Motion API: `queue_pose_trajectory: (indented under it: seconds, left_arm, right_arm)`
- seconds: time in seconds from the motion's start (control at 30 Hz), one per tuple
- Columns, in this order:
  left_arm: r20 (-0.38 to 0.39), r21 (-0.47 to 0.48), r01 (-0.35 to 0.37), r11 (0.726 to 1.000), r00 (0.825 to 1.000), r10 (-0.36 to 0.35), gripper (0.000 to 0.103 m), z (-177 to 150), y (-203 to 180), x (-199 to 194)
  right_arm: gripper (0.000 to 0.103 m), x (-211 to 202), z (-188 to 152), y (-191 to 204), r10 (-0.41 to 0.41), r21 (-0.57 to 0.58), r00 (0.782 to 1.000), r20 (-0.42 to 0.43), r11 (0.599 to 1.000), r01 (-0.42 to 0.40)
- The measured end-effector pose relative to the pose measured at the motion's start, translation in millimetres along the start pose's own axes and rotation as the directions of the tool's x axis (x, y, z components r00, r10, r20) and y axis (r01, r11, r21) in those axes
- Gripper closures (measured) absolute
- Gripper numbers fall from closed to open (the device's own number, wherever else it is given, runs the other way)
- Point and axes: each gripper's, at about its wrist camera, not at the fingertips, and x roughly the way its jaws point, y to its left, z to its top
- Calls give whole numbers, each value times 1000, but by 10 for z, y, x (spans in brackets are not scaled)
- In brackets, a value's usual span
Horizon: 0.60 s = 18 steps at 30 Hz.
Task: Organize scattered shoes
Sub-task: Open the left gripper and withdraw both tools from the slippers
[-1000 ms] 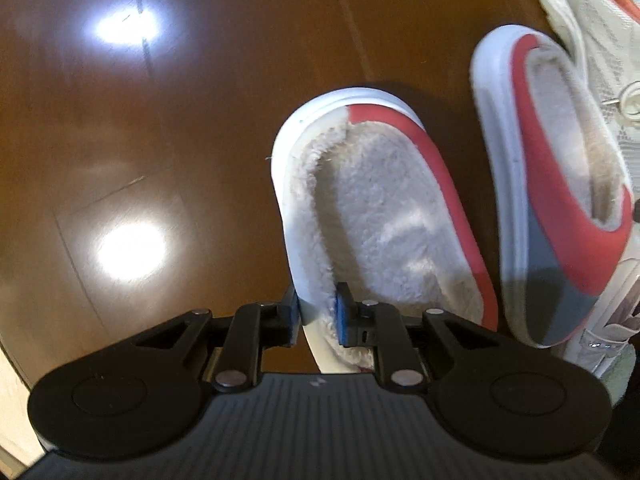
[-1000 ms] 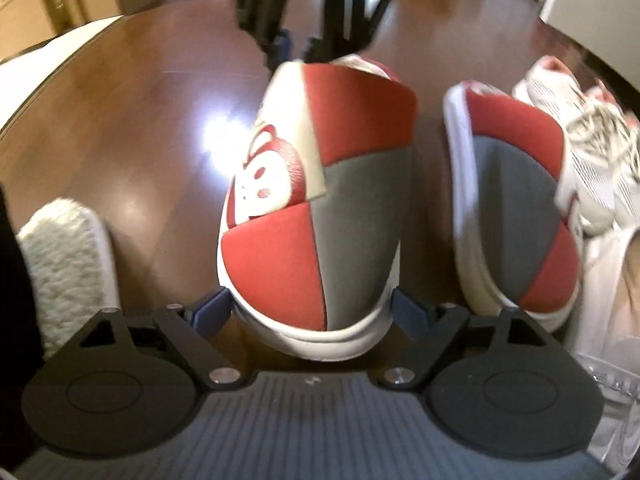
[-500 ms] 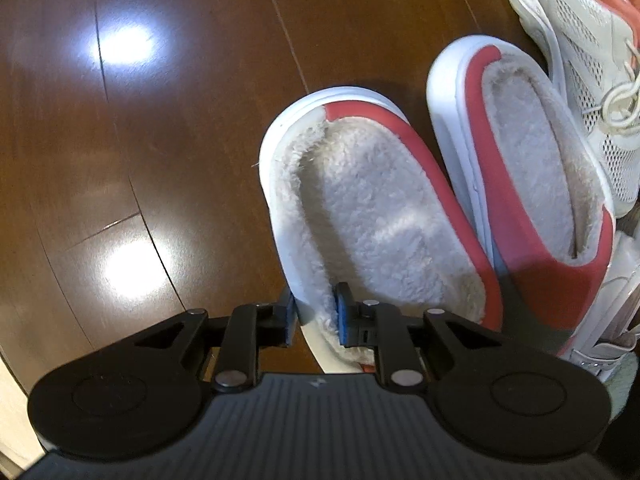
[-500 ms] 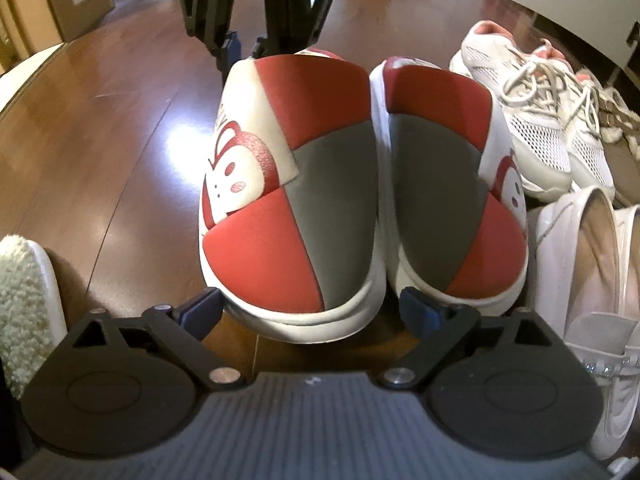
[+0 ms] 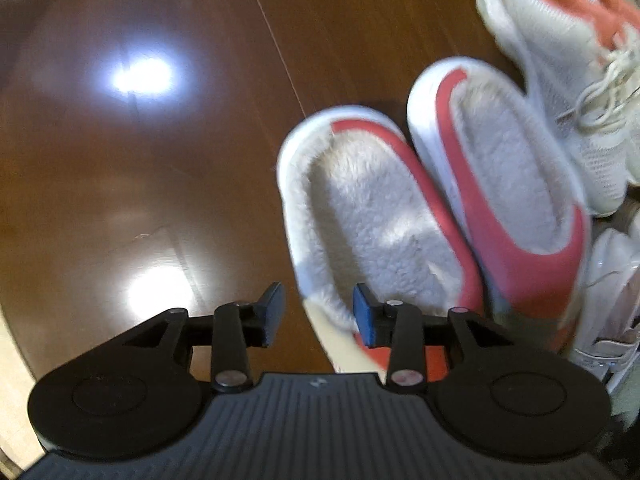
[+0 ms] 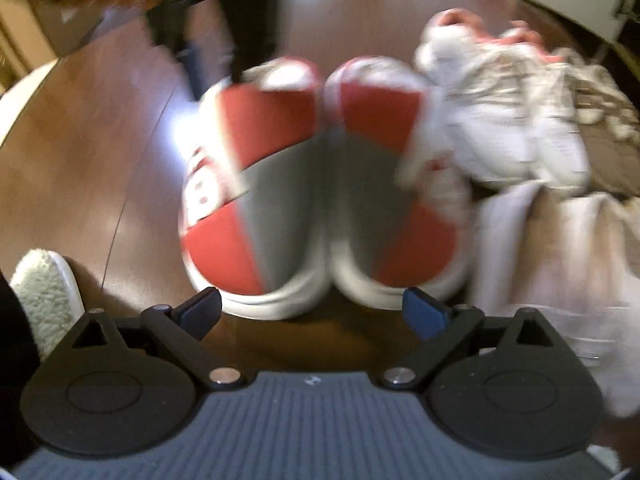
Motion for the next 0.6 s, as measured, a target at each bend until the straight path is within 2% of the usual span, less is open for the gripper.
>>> queue_pose_trajectory:
  seconds: [0.03,0.1,0.17,0.27,0.33,0.4,0.43,0.5,0.6]
  left_arm:
    - [19,0,-12,1000,1000,12,44,-38,-14,-110]
    - [97,12,-93,996,991,91,32,-200,-265,-583]
    - [198,39,-161,986,969,150,28,-180,-463,-1008]
    - [329,64,-236,970,922,203,24,67,-804,-1470]
    - [433,59,-282,958,871,230,18,-166,-1000,-1851]
    - [542,32,-282,959,811,220,13,-610,-1268,-2268]
    - [568,25,-275,961,795,213,10,-660,-1330,-2465]
    - [609,11,-220,975,775,168,9,-931,-1476,-2710]
    - [641,-1,-159,987,757,122,9,-1333,-1646,-3072]
  right_arm:
    - [5,-152,17,-158,-6,12,1000,5,1000,6]
    - [1,-494,48,-522,-39,41,999,25,998,38]
    - [1,-870,77,-879,-107,79,993,51,992,103]
    - [1,-1434,103,-1302,-187,142,976,114,975,170]
    - [1,-1872,69,-1516,-221,213,957,189,960,180]
    - [1,-2180,30,-1638,-233,281,941,247,946,160]
    - [1,-2269,22,-1688,-231,311,935,269,940,143]
    - [1,-2359,7,-1736,-229,336,930,289,934,126]
    - [1,-2628,-181,-1733,-238,368,914,328,924,108]
